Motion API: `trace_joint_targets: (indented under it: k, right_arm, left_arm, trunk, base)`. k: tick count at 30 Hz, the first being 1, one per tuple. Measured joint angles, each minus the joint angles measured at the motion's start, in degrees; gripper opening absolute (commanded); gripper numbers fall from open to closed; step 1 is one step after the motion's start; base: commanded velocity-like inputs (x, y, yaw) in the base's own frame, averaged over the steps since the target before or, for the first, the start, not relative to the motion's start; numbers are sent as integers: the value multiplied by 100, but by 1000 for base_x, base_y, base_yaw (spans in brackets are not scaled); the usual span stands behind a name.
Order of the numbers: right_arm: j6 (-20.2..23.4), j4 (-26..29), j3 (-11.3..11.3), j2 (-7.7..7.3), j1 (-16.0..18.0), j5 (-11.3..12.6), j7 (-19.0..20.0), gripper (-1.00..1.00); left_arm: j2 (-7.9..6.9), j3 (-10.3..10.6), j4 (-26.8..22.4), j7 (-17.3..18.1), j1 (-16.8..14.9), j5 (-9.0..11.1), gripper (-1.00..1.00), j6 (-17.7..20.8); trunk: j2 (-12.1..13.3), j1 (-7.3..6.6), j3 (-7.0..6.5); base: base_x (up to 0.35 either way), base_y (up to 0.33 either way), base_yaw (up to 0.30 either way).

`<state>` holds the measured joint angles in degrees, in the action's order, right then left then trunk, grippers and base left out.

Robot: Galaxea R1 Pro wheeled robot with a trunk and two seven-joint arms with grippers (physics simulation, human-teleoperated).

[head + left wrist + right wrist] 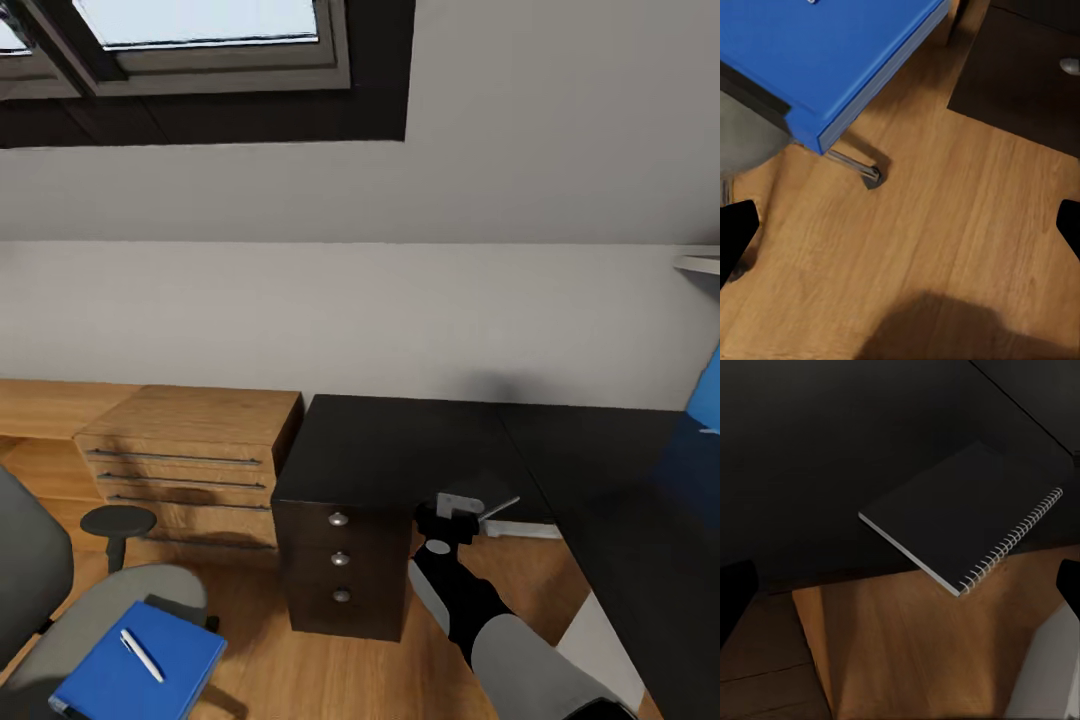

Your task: In the bedroom, organize the workspace by keeping the computer under the desk, ensuring the monitor is on the desk, placing the keyboard on the desk next to the monitor, placing the mouse on the desk next to the keyboard, moving the folder from the swivel chair onto the desk next to the mouse, stacking the notebook on top of the folder with the pen on top of the notebook, and positioning the swivel chair next to the desk.

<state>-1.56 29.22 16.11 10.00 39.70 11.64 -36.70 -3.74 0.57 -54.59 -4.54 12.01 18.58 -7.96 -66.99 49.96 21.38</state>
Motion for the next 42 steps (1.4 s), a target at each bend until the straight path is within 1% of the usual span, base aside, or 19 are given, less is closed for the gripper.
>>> trace_joint_targets:
  k: [7,27,28,33,35,42]
  right_arm:
    - [-10,0,10,0,-3,0,-5,100]
    - [-16,-30,23,0,-23,2,-4,100]
    - [-44,-33,203,0,-29,-2,-3,100]
    - [-300,-49,537,0,-39,-4,-18,100]
    - [-365,-58,609,0,-51,-7,-37,100]
    - [-411,-64,654,0,-64,-12,-63,100]
  left_arm:
    - [7,3,5,0,0,3,100,0]
    - [13,17,86,-8,-1,4,100,0]
    - [15,21,87,-8,0,4,100,0]
    - [14,21,87,-8,0,5,100,0]
    - [15,21,87,-8,0,4,100,0]
    - [16,21,87,-8,0,4,100,0]
  trunk:
    - [0,-1,0]
    - [0,-3,0]
    - [0,-3,0]
    - [0,-3,0]
    - [-1,-3,0]
    - [-1,-3,0]
  base:
    - [-189,0,280]
    - [-12,0,283]
    - [0,0,284]
    - [0,0,285]
    - [0,0,285]
    - [0,0,285]
